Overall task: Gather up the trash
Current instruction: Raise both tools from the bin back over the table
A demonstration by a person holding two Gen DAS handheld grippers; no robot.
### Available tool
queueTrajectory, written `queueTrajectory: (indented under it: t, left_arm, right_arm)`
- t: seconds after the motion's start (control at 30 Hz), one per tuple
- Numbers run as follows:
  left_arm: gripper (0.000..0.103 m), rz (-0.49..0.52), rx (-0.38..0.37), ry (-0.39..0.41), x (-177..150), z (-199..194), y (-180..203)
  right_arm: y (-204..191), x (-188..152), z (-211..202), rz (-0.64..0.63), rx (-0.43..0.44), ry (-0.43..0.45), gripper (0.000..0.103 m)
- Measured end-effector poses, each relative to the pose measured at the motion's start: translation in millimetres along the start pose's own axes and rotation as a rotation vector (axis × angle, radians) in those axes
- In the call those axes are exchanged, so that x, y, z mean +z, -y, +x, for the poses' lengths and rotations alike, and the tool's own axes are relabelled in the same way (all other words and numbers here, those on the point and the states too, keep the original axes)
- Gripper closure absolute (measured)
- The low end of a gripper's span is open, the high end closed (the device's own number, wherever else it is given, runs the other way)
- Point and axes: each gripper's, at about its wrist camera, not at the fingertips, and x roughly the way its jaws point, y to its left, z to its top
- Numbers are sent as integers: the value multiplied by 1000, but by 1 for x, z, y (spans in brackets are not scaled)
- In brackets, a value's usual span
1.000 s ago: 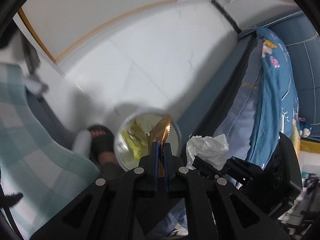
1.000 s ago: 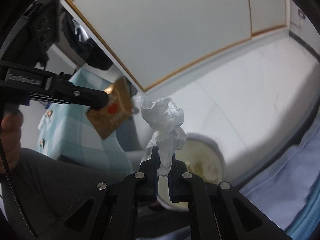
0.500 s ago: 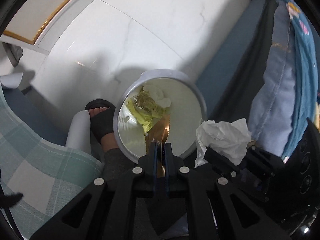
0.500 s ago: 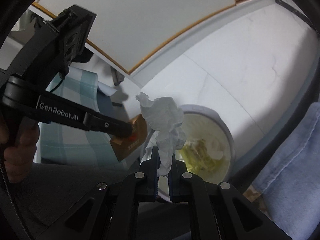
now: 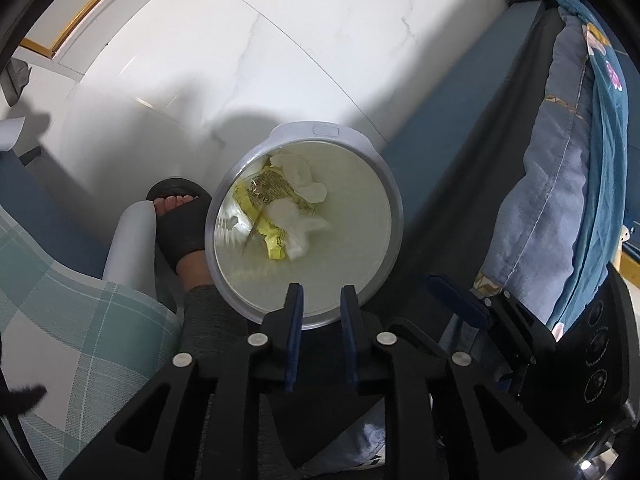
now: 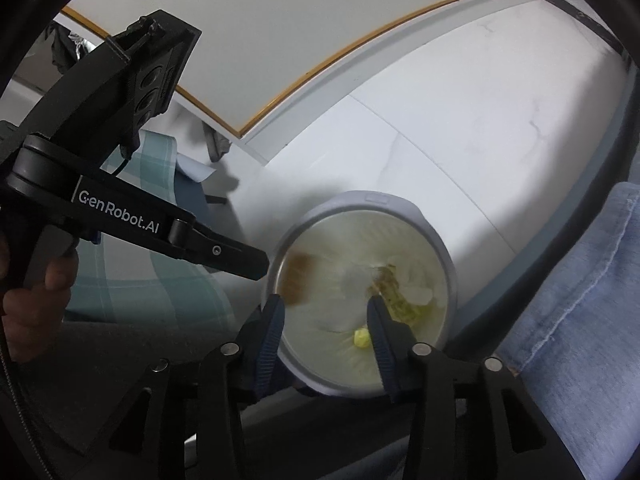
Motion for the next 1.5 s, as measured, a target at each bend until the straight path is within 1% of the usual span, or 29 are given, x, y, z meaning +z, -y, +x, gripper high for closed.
queueTrajectory:
  t: [0.03,0.1,0.13,0.2,0.3,0.33,0.43,0.53,0.57,0.6,0.63,0.67,0.7,0.77,0.8,0.87,0.9,0.93,0.97,1.0,1.03,1.07,1.1,1.17,1.23,1.3,1.37,1.43,1.5]
  left_arm:
    - [82,-6,-8,7,0,-1,-1]
    - [70,-16,-13,28,0,-5,-4]
    - [68,-19,-9,37,0,-6,-4]
    - [67,-17,5,61,-1,-13,-2]
    - [65,0,50,131,-5,-30,3]
    - [65,2,60,160,-6,-37,5]
    - [65,5,75,289,-14,-69,8]
    - [65,10,112,395,-25,-100,11]
    - [65,15,122,442,-32,-113,12]
    - [65,16,134,486,-39,-126,13]
    - [63,15,145,534,-47,-141,13]
    - [56,14,150,573,-52,-153,11]
    - [48,9,162,622,-59,-166,11]
    - [41,-20,205,728,-76,-192,6]
    - [41,-25,222,766,-84,-202,3]
    - [41,-28,268,841,-105,-222,-1]
    - [39,-39,289,872,-115,-231,-4]
    - [36,-54,298,905,-126,-239,-9]
    - [30,-79,294,940,-140,-248,-16]
    - [27,-102,285,971,-151,-254,-22]
    - [27,-126,275,1002,-164,-260,-30]
    - [27,-133,268,1028,-179,-265,-38]
    - [27,-137,279,1046,-188,-267,-43]
    - [26,-160,336,1086,-210,-272,-53]
    - [26,-190,356,1126,-232,-275,-65]
    - [21,-248,359,1156,-252,-283,-82]
    - [20,-306,355,1198,-273,-288,-95]
    - [19,-359,365,1242,-295,-291,-108]
    - [18,-399,384,1280,-308,-293,-115]
  right_arm:
    - [-1,-1,-2,-6,-6,3,60]
    - [-3,-3,-5,-14,-21,10,59]
    - [-4,-3,-7,-18,-22,14,58]
    - [-5,-4,-11,-20,-29,24,57]
    - [-7,-2,-19,-27,-31,46,56]
    - [-8,-1,-23,-30,-33,56,55]
    - [-11,5,-38,-36,-34,94,55]
    - [-18,13,-57,-56,-53,136,53]
    - [-23,17,-66,-68,-63,157,52]
    - [-28,20,-75,-81,-77,180,49]
    - [-37,25,-88,-98,-93,214,45]
    - [-46,27,-99,-111,-99,241,44]
    - [-52,29,-106,-120,-101,261,42]
    - [-71,35,-125,-150,-104,317,34]
    - [-80,38,-134,-166,-99,342,30]
    - [-108,40,-154,-208,-81,402,29]
    - [-117,41,-159,-224,-76,418,27]
    - [-130,41,-165,-249,-67,440,22]
    - [-146,41,-174,-272,-51,463,20]
    - [-155,41,-179,-283,-37,476,17]
    - [-170,42,-188,-298,-17,504,17]
    - [-182,41,-194,-309,-8,523,17]
    - [-190,39,-199,-317,-2,536,16]
    - [-213,35,-210,-343,16,572,14]
    - [-239,30,-218,-393,20,605,11]
    - [-262,26,-224,-447,16,629,10]
    - [-288,17,-228,-496,8,657,6]
    - [-308,10,-228,-527,28,678,5]
    - [-327,5,-229,-561,42,680,4]
